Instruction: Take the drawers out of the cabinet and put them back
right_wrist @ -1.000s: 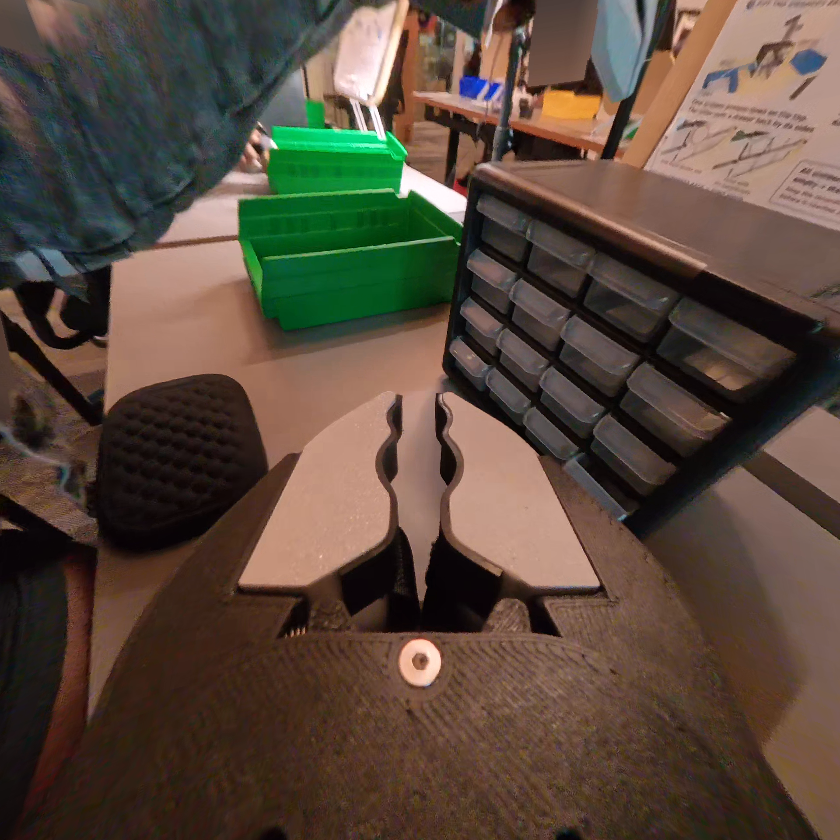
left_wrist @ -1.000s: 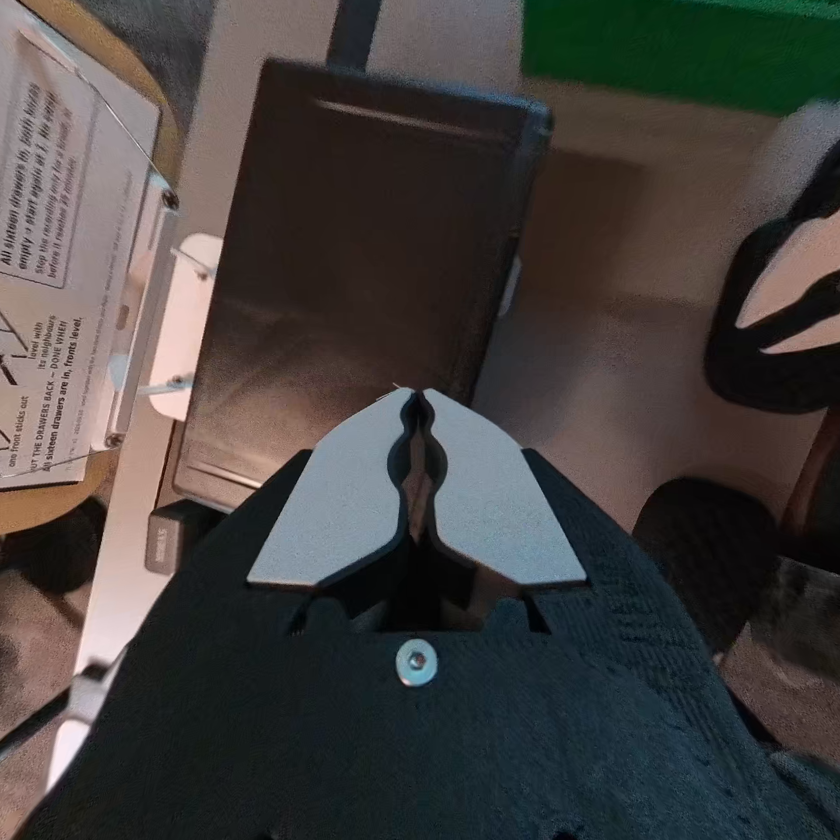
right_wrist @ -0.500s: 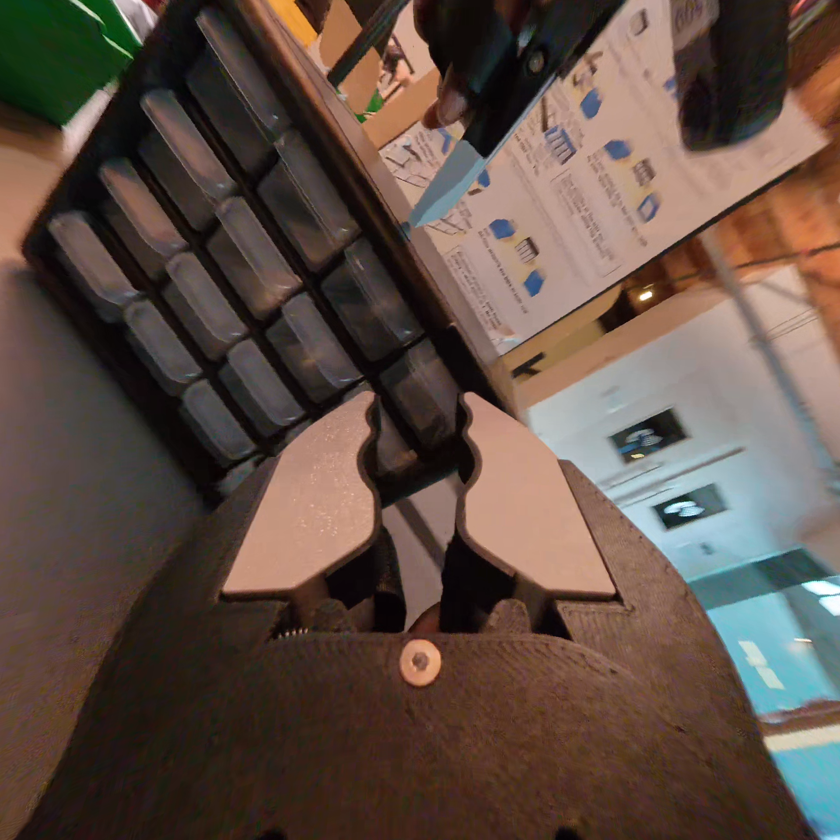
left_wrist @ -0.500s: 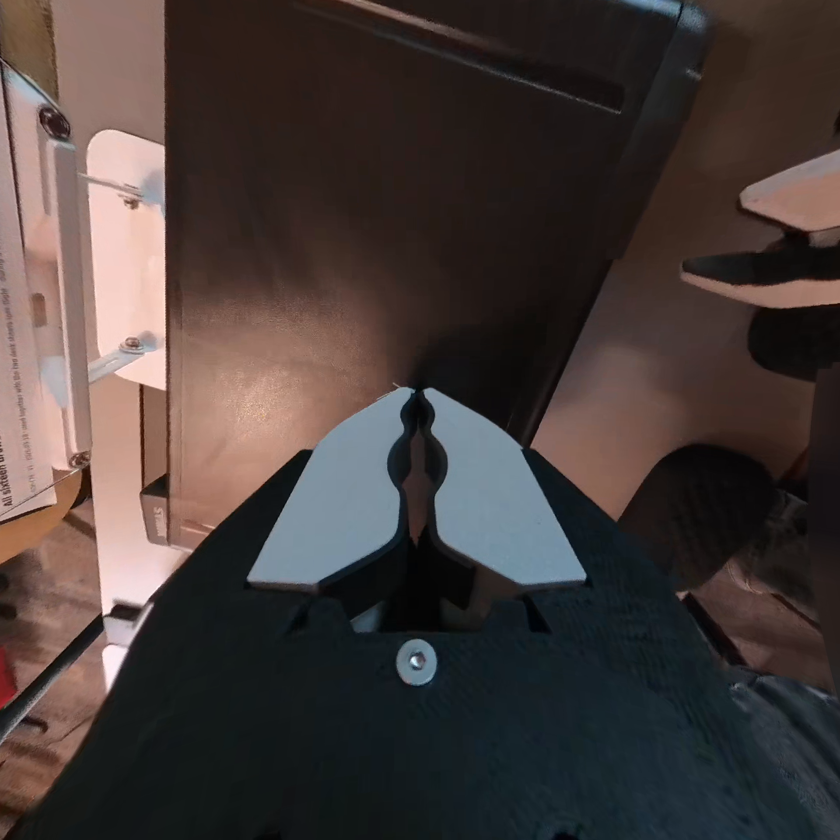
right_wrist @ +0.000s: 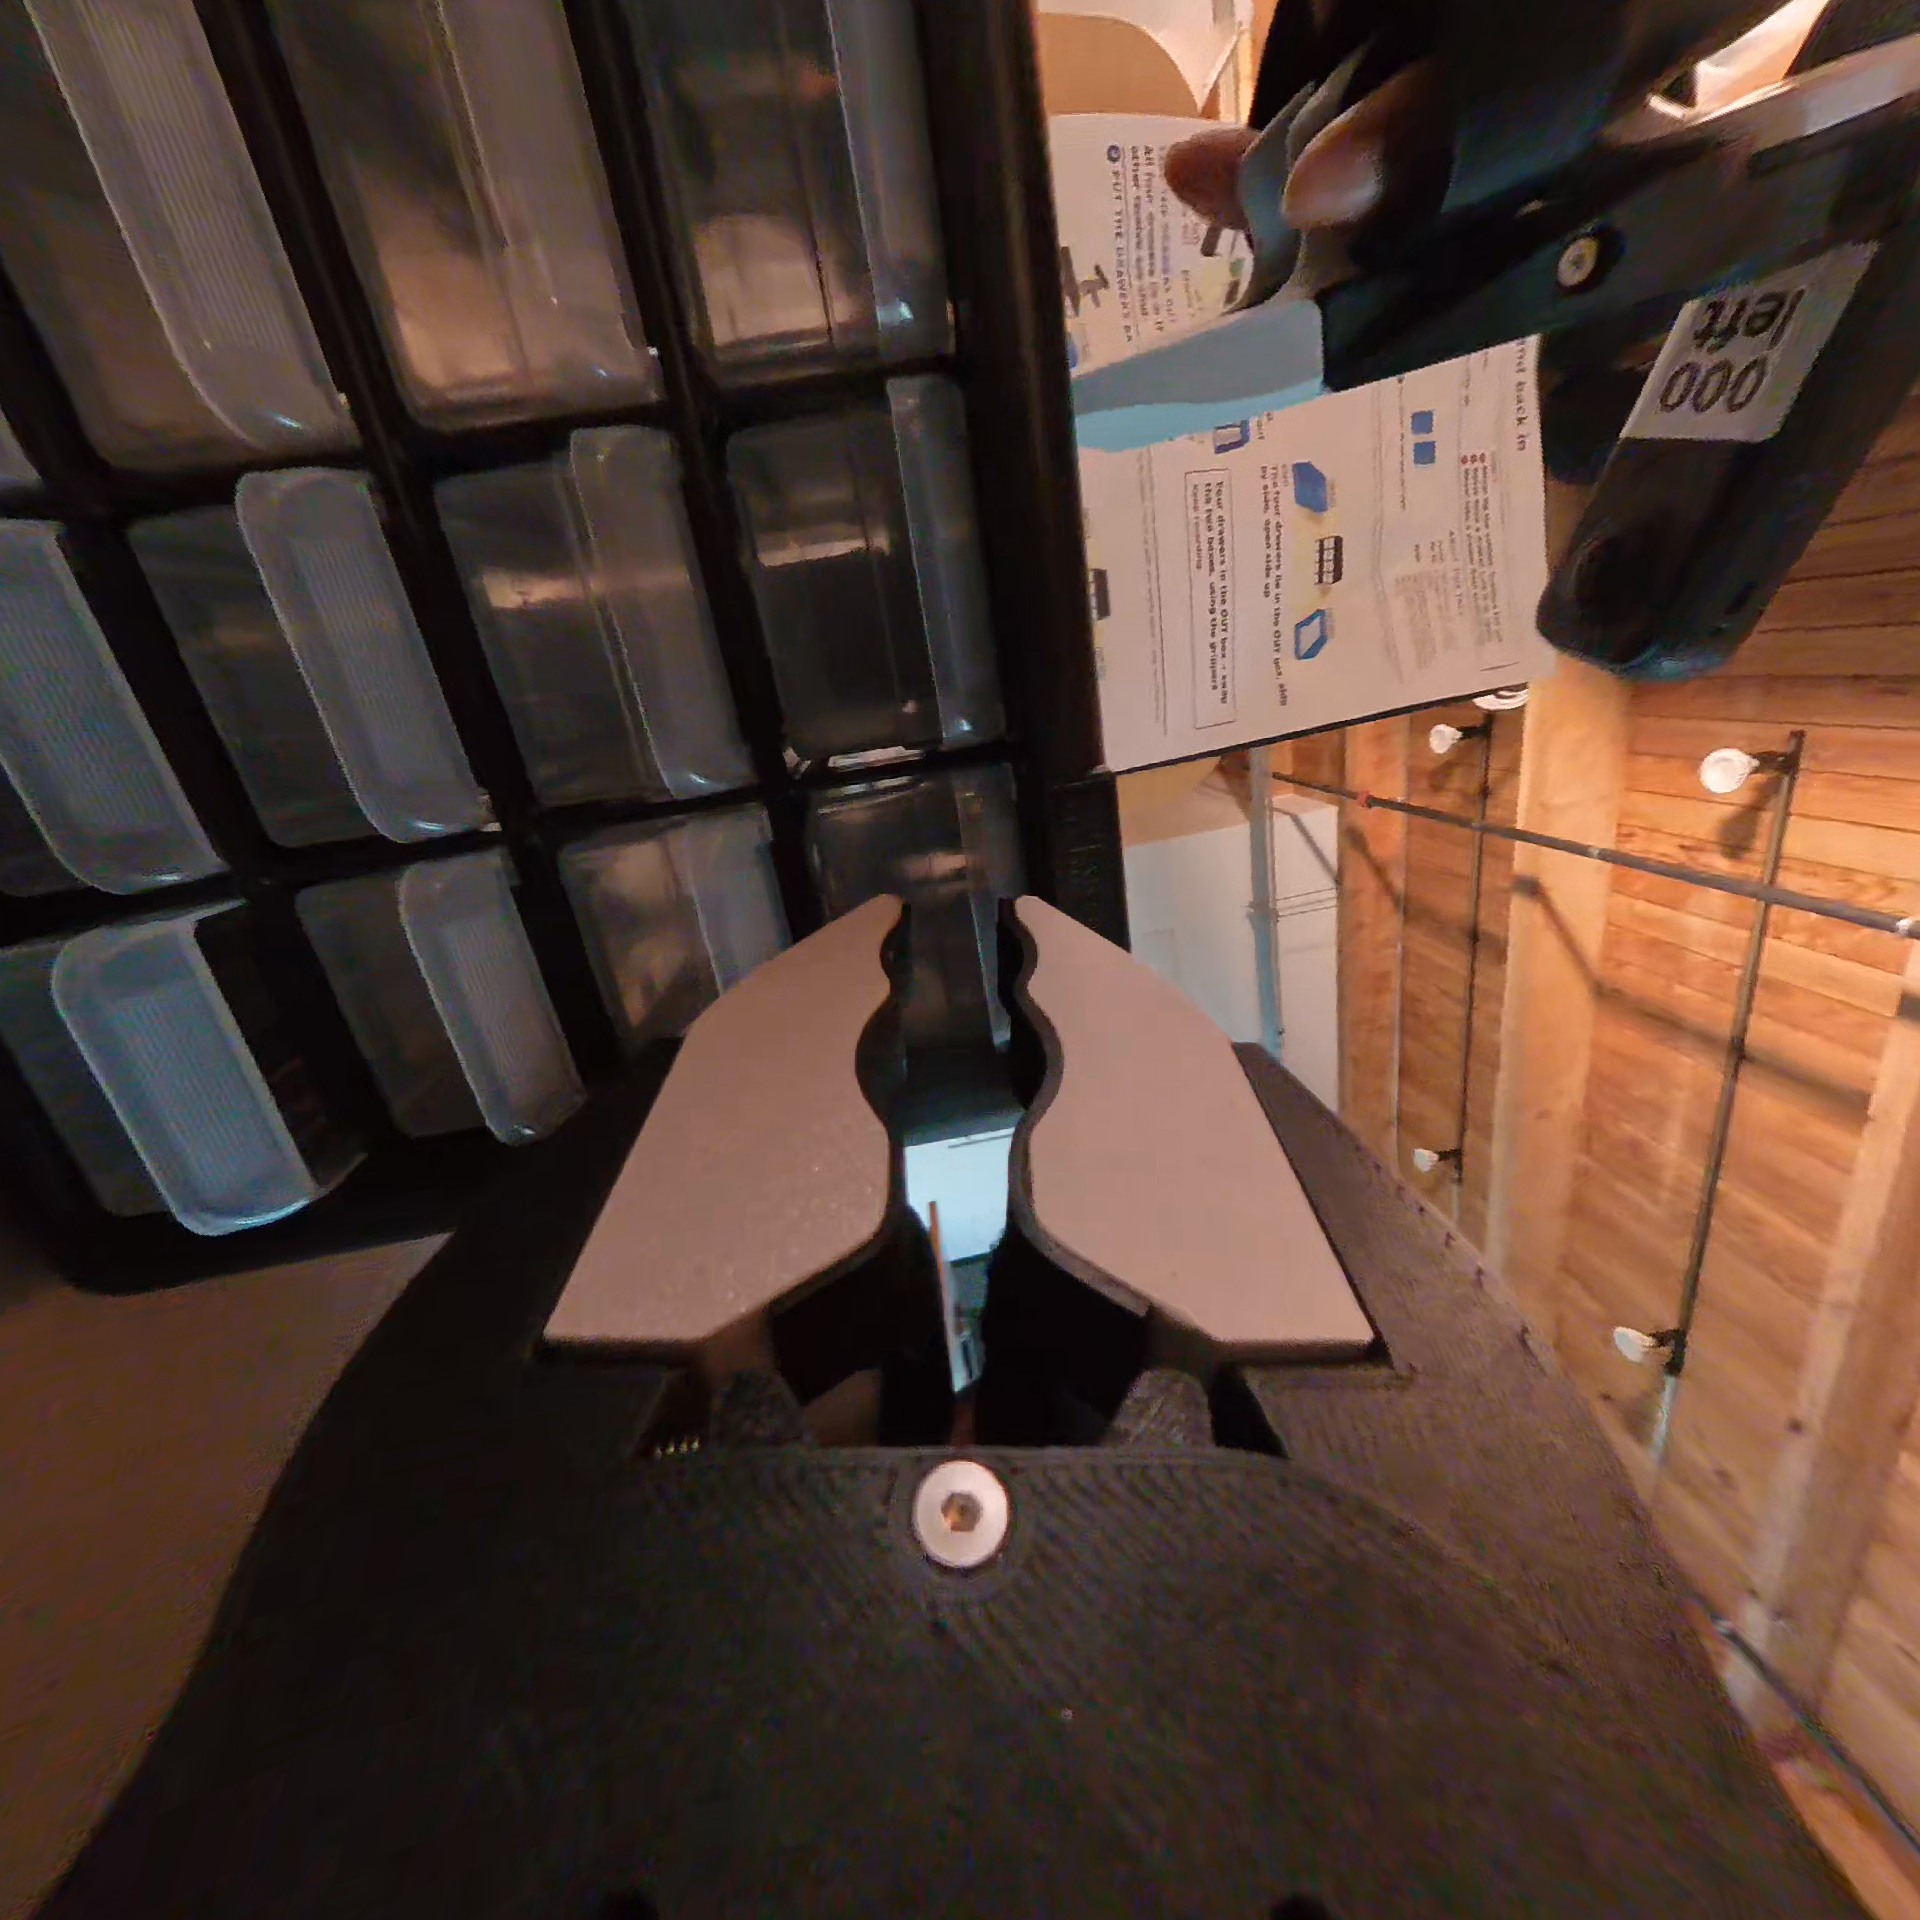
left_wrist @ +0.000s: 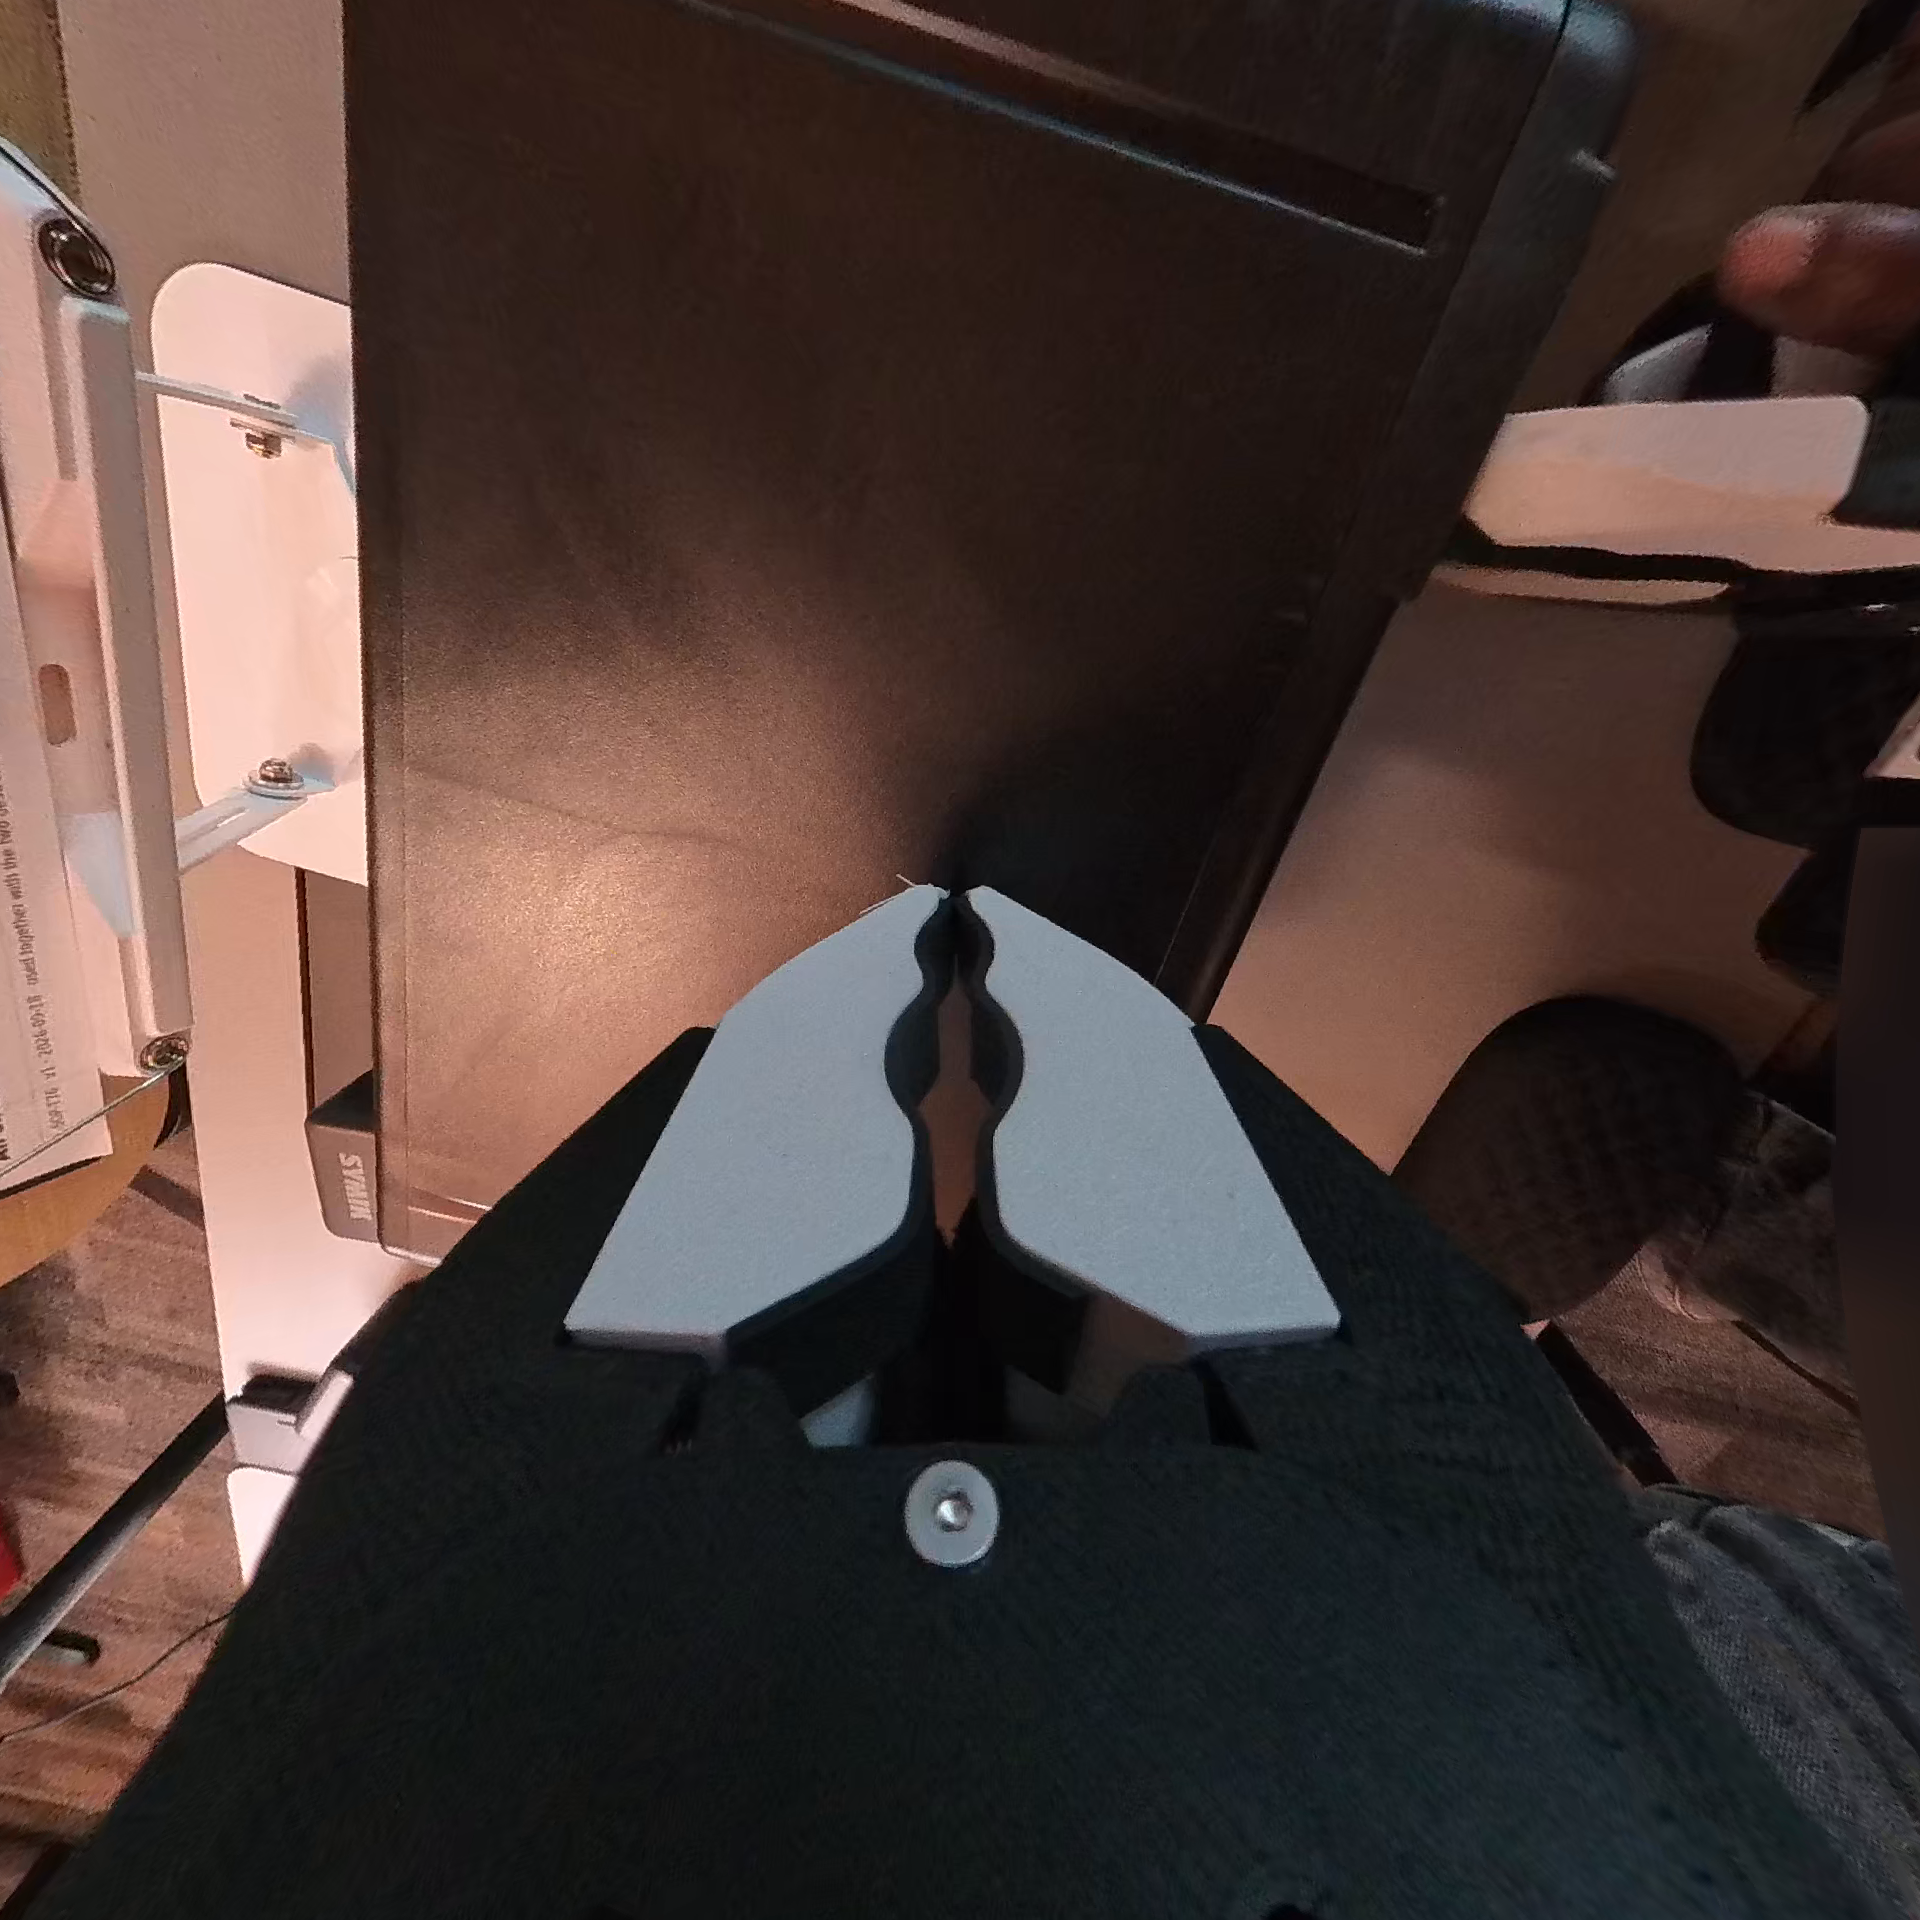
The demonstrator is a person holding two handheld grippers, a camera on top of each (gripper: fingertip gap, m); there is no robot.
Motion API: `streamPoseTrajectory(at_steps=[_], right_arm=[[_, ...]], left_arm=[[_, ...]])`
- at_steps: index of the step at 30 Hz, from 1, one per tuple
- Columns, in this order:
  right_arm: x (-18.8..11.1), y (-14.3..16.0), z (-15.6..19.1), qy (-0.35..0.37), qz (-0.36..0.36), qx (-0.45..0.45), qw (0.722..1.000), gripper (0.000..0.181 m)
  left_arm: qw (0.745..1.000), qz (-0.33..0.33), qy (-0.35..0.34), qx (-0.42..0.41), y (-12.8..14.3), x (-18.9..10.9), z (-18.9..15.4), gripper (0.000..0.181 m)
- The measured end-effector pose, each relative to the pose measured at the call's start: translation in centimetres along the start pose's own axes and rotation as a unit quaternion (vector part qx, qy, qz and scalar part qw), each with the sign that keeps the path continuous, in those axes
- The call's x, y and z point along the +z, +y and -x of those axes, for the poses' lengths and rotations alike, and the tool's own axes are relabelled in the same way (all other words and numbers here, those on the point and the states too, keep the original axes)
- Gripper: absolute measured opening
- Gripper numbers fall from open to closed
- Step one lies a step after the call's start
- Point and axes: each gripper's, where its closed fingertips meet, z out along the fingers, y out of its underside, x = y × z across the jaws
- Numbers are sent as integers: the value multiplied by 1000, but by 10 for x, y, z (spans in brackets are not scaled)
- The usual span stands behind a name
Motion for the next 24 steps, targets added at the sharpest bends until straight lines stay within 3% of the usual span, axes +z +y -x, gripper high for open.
streamPoseTrajectory(at_steps=[14,24], right_arm=[[3,1,-5,43,-3,-53,998,6],[-34,-11,-11,49,-24,-53,997,5]], left_arm=[[998,45,-42,5,0,0,2,0],[998,41,-37,1,0,0,2,0]])
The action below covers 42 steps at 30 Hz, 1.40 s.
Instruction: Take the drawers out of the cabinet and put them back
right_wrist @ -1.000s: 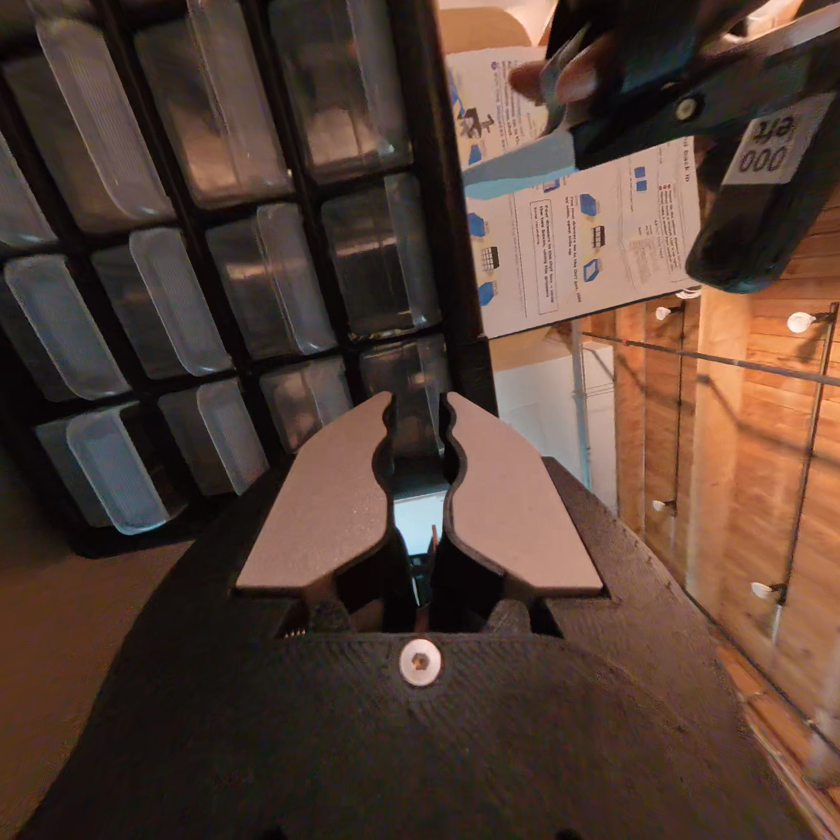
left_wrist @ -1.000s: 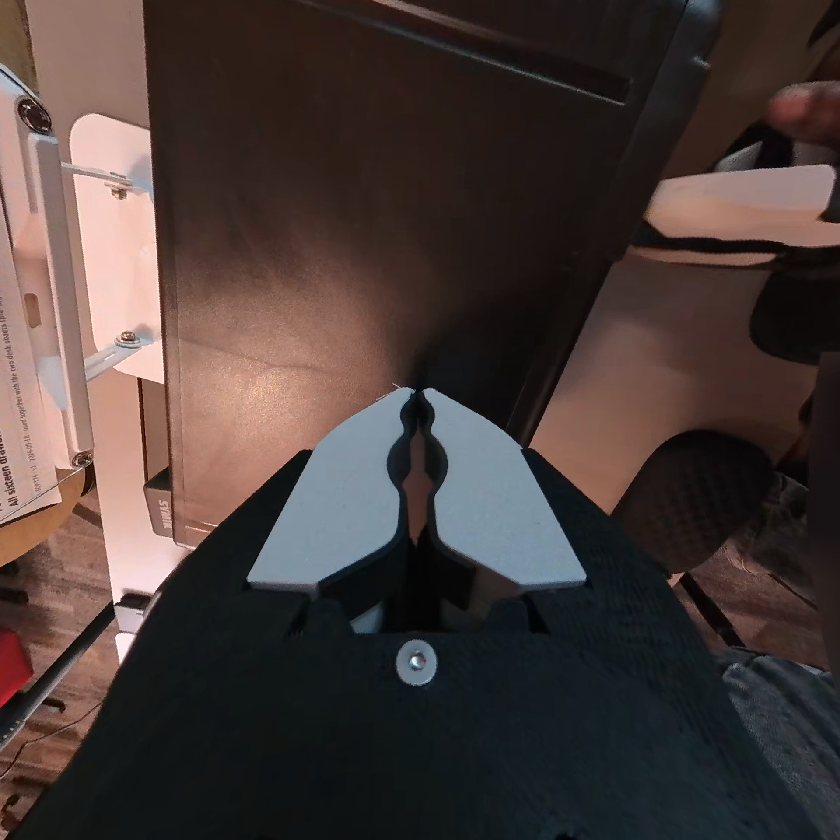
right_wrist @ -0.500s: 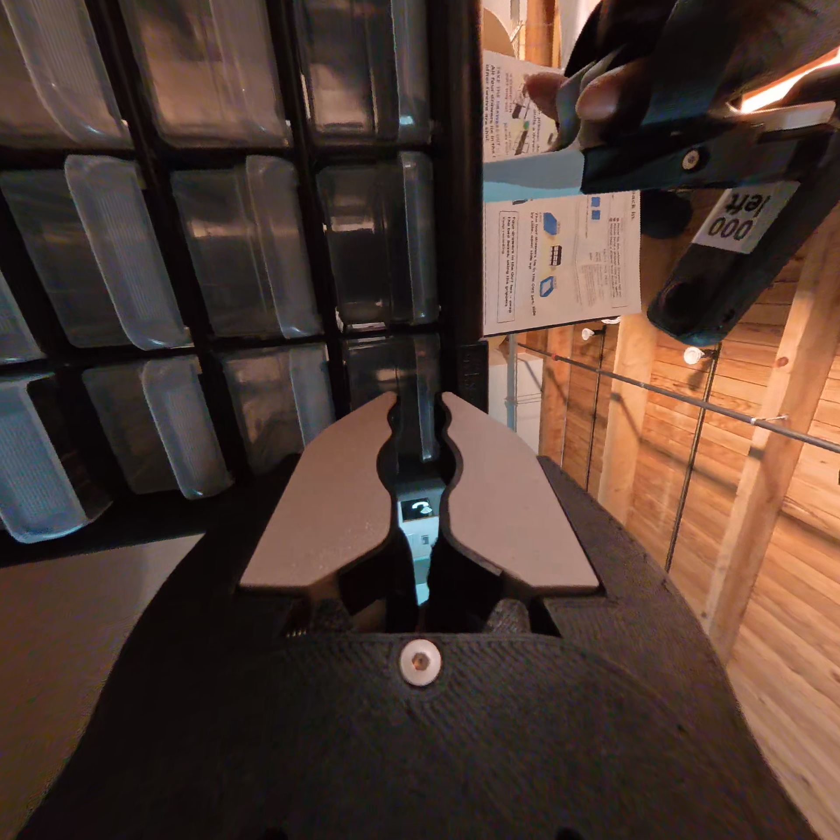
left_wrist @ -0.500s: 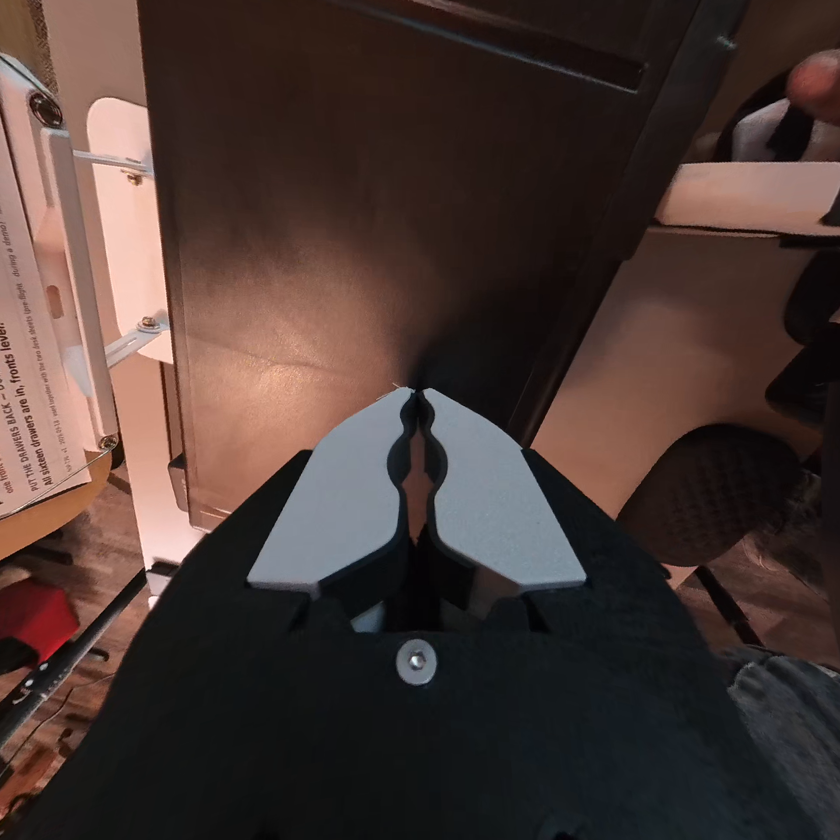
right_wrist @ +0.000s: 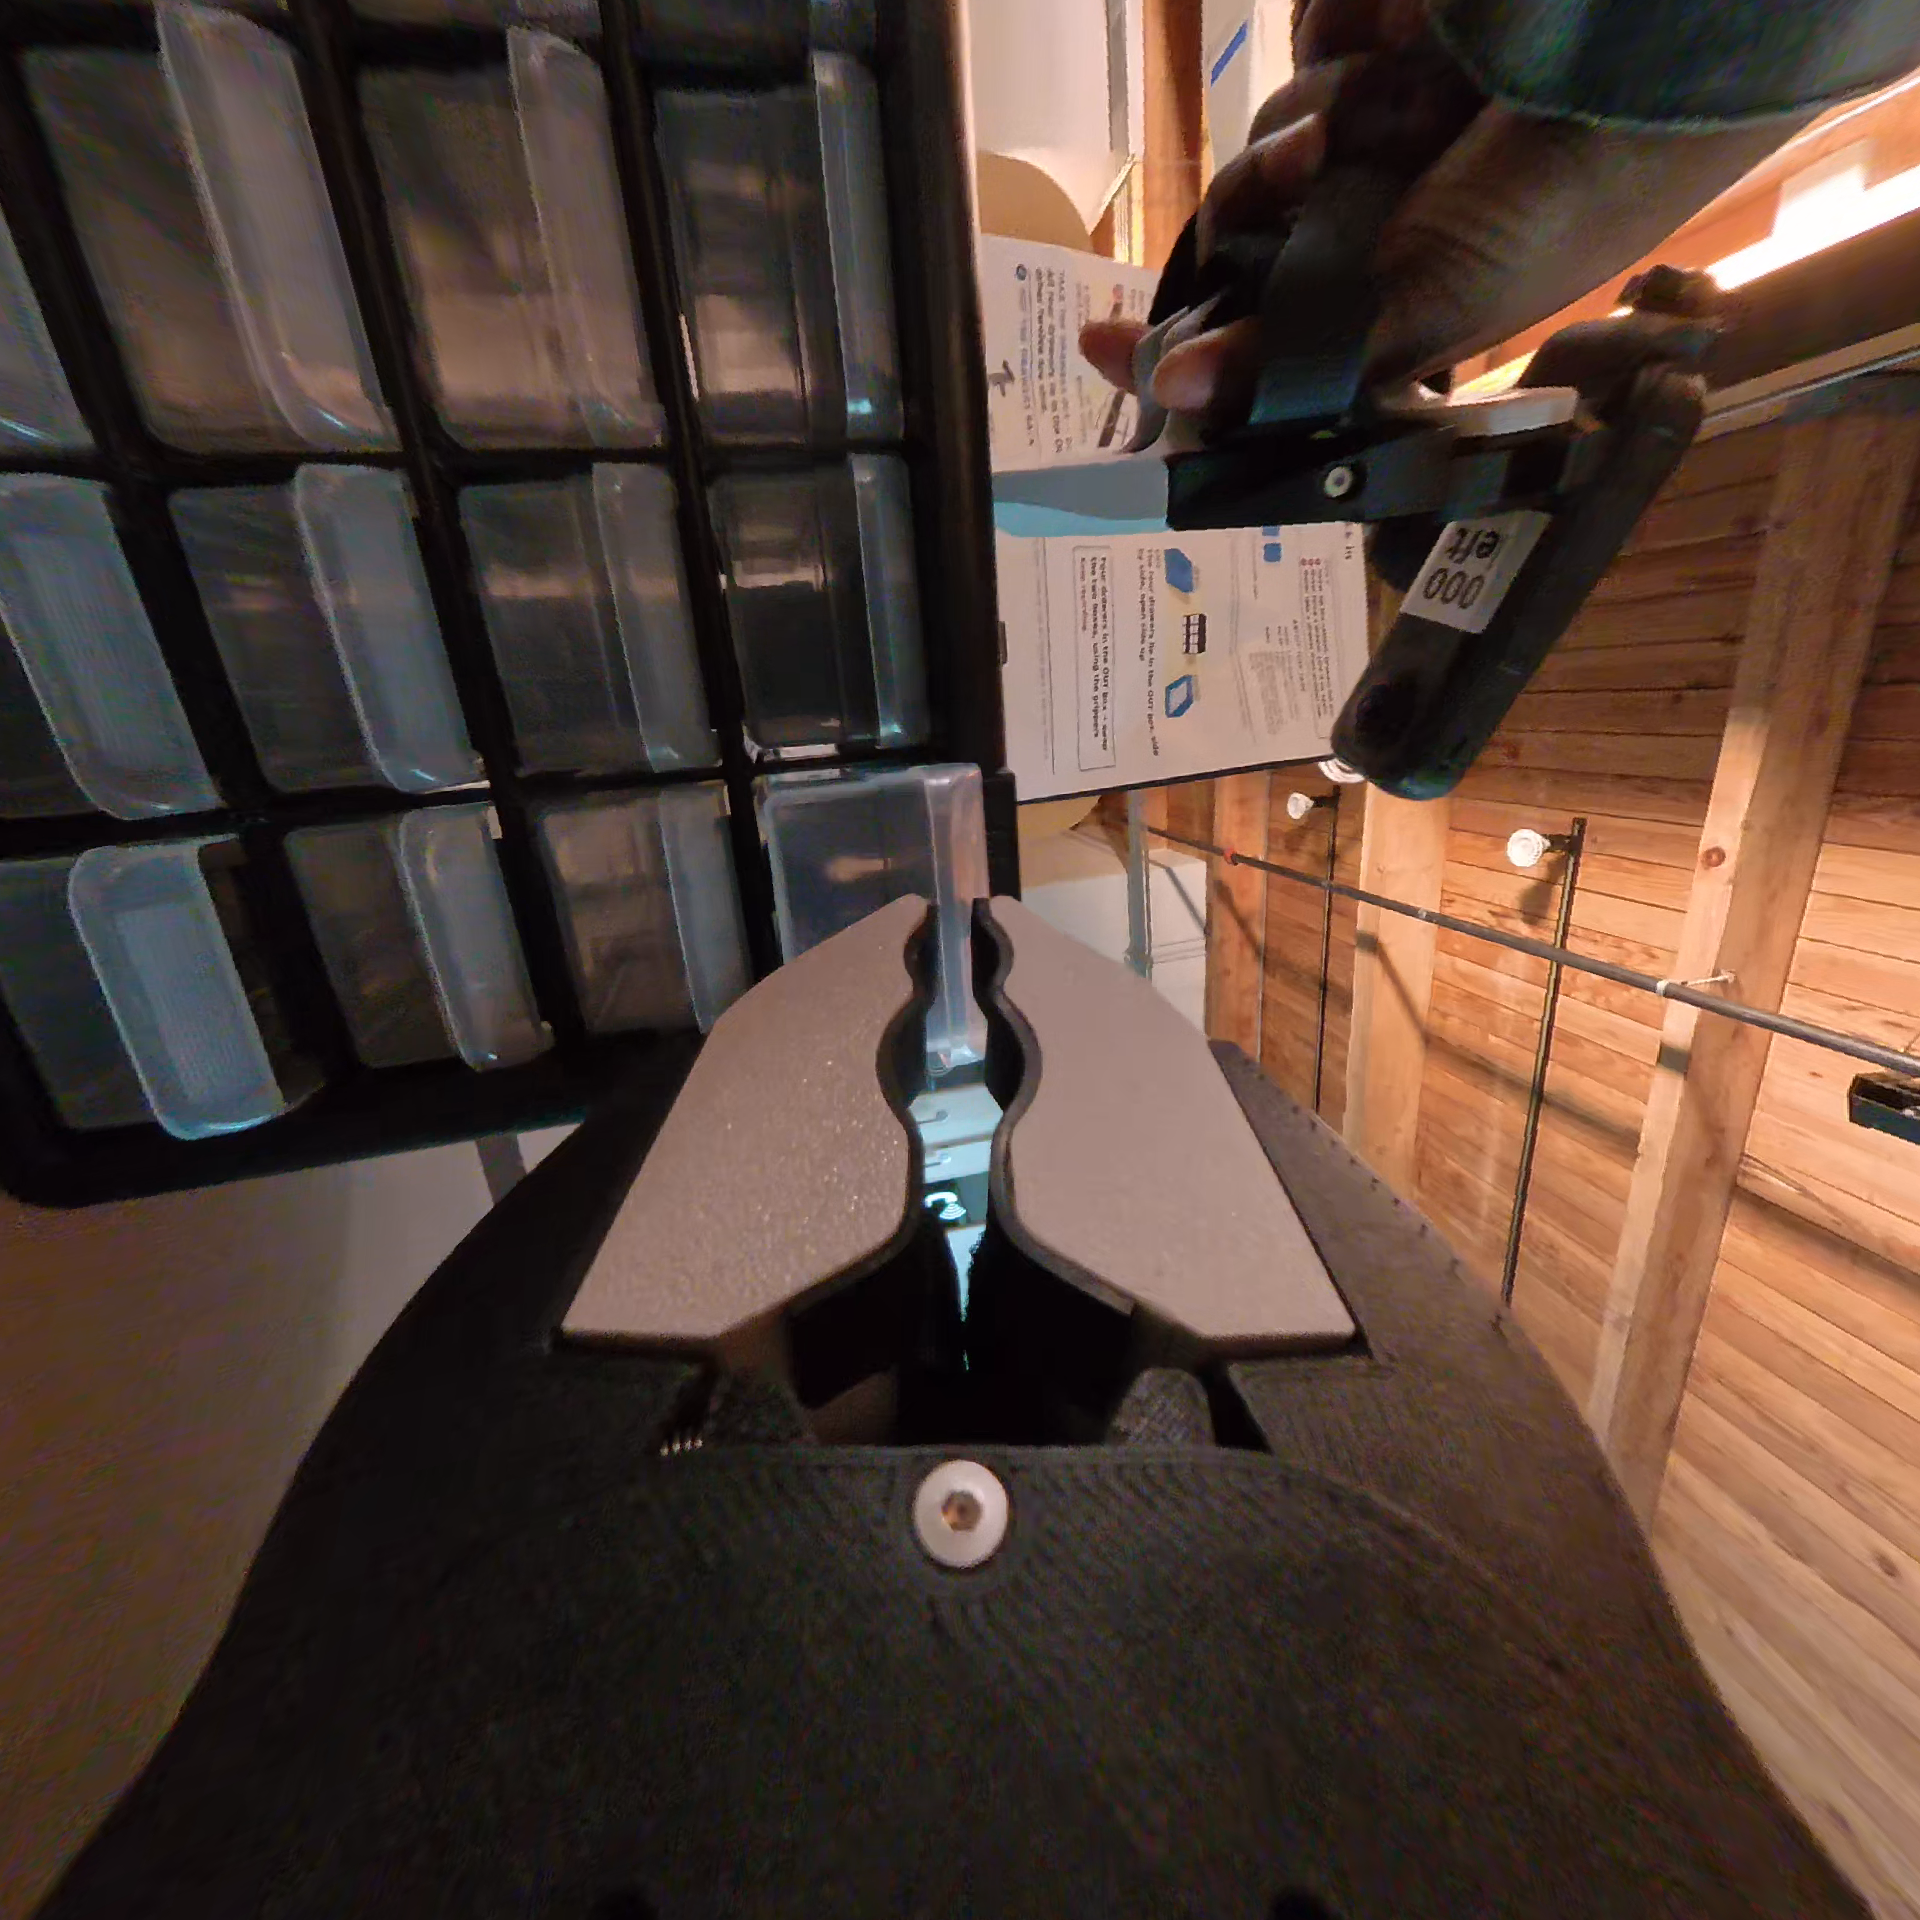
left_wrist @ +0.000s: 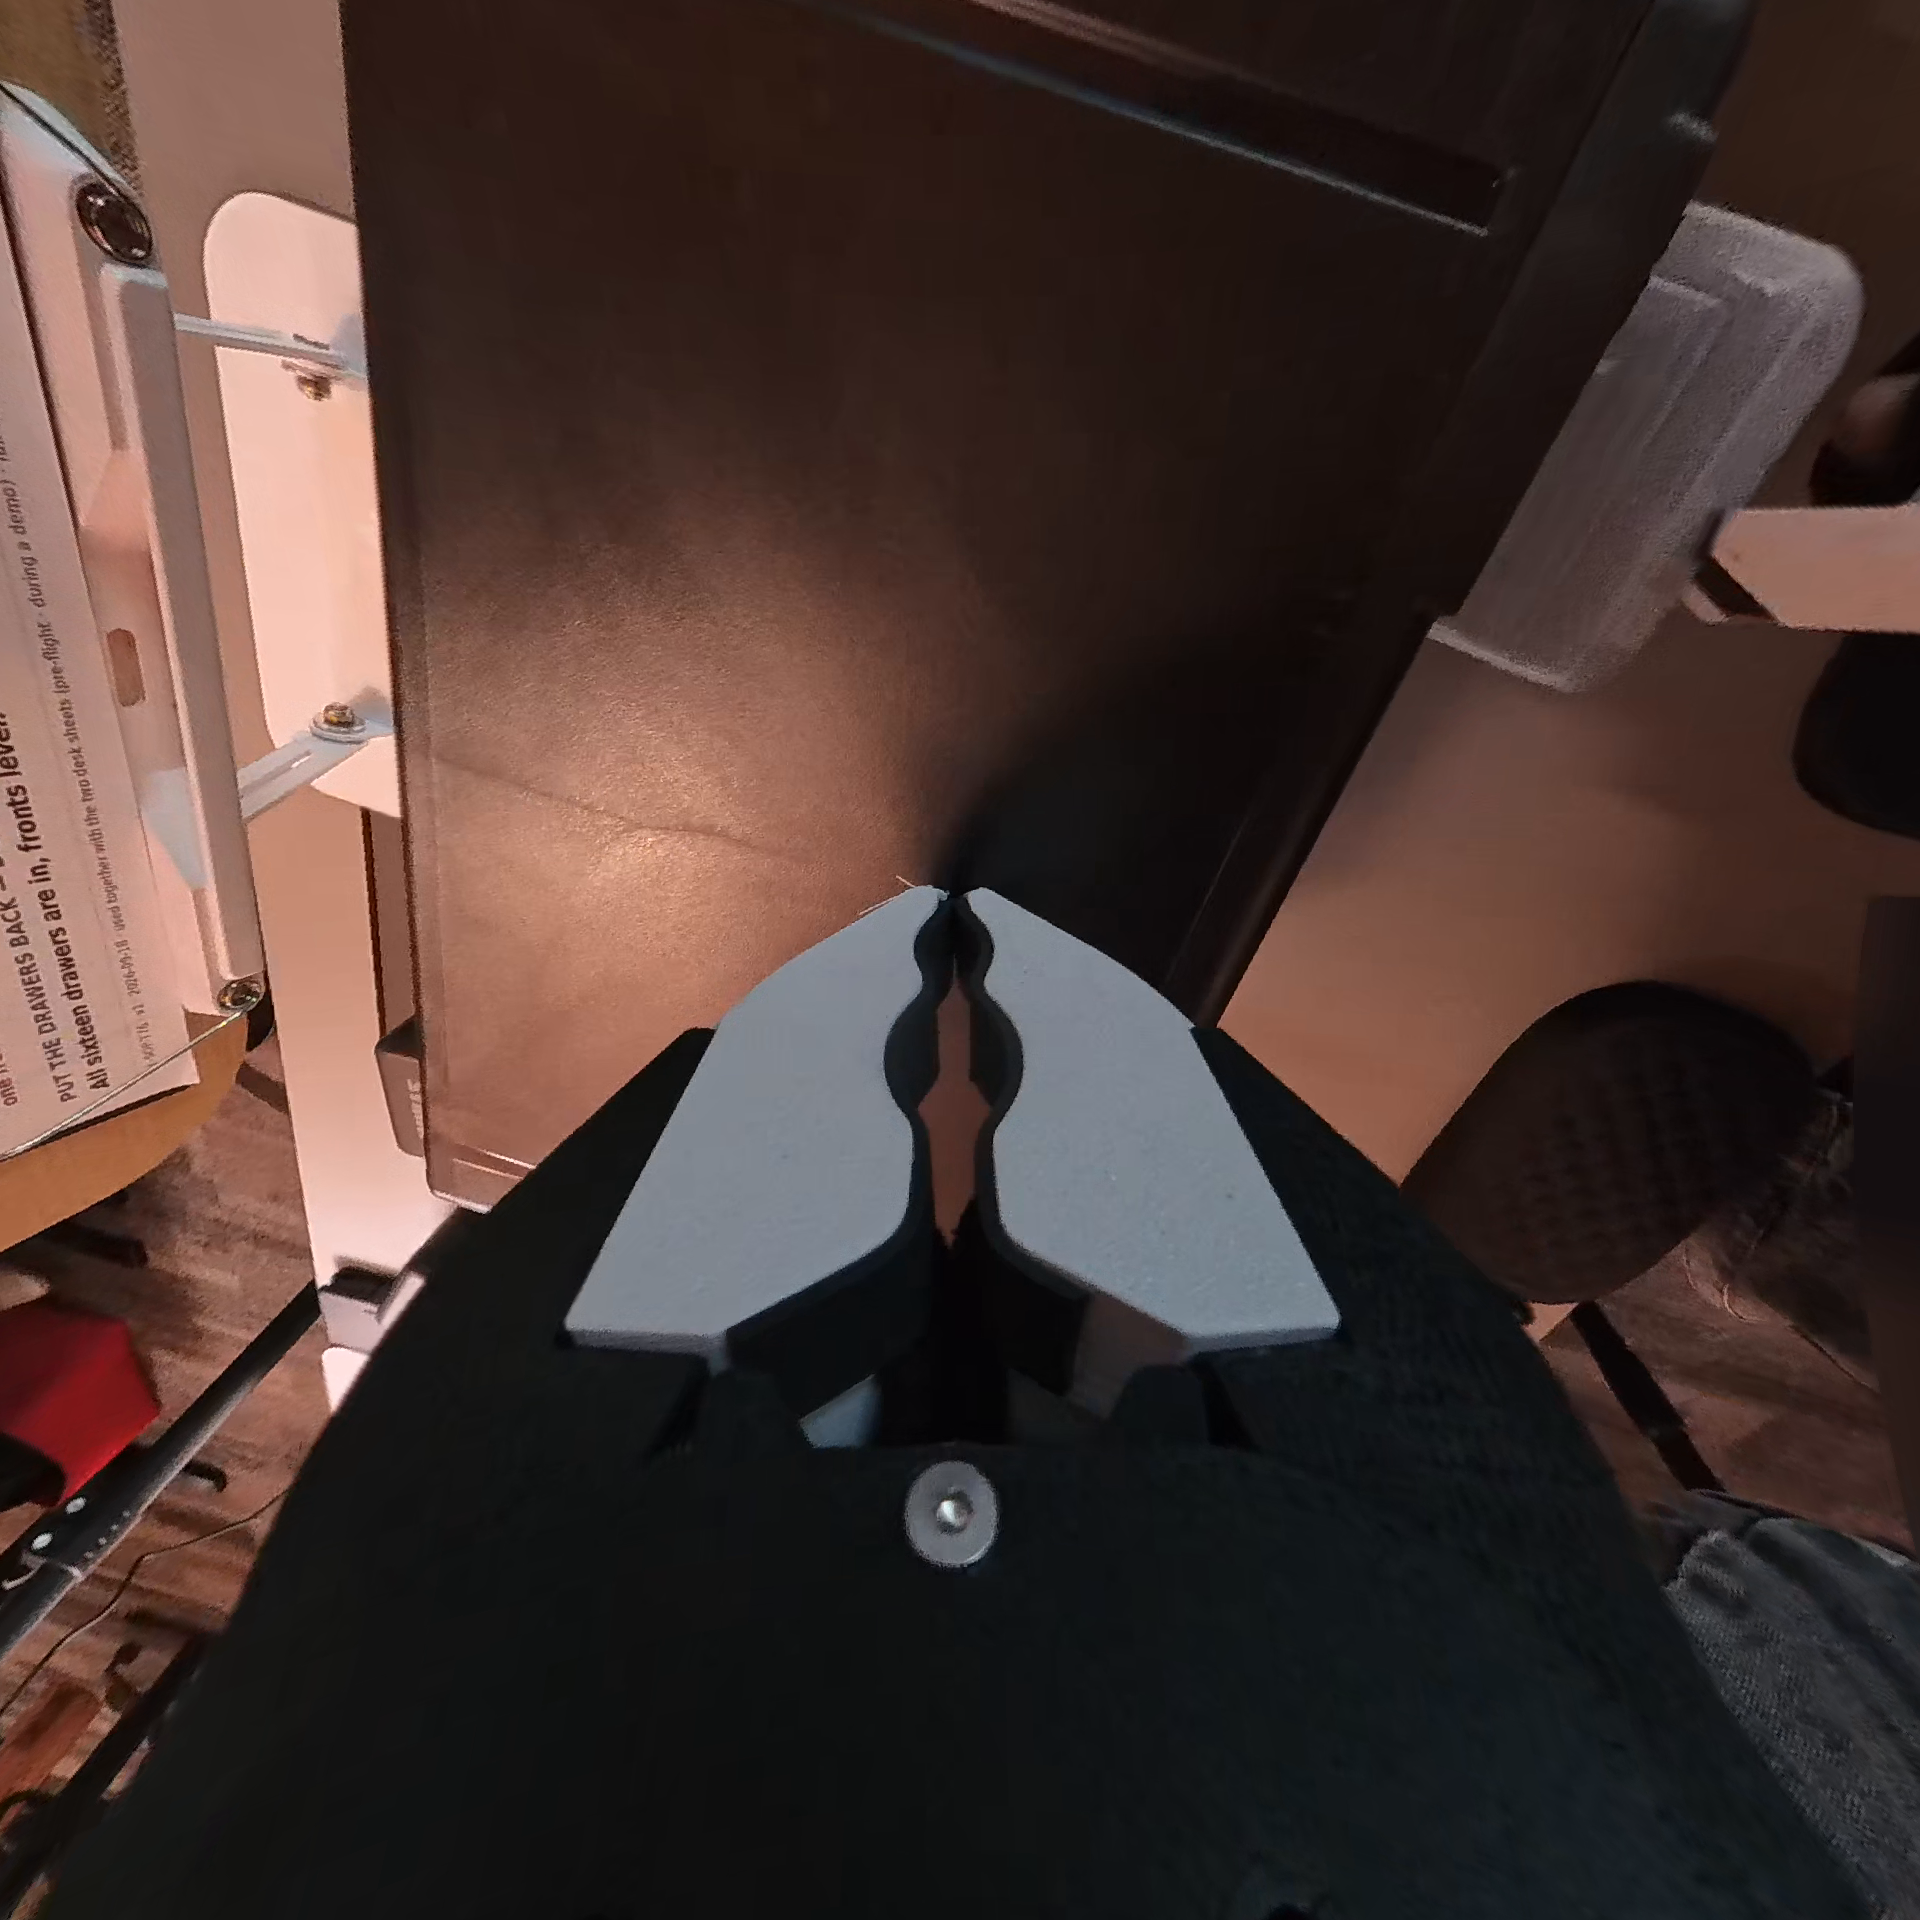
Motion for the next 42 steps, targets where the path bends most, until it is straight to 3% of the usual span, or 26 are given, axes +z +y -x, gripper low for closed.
streamPoseTrajectory(at_steps=[8,14,21,25,29,33,42], right_arm=[[-27,-12,-7,35,-22,-15,999,5],[-23,-7,-6,24,-25,11,999,8],[-28,-15,-4,-45,-61,82,994,52],[-17,-3,14,-130,6,85,988,88],[-4,5,25,-180,42,25,982,67],[3,5,20,-182,52,-6,982,44],[-37,-6,13,-182,27,-14,983,43]], left_arm=[[1000,-4,-4,-1,0,0,0,0],[1000,-1,-13,2,0,0,0,0],[1000,-12,-5,-1,0,0,0,0],[1000,-21,3,-6,0,0,0,0],[1000,-27,3,-7,0,0,0,0],[999,-33,4,-8,0,0,0,0],[999,-51,7,-12,-1,0,0,0]])
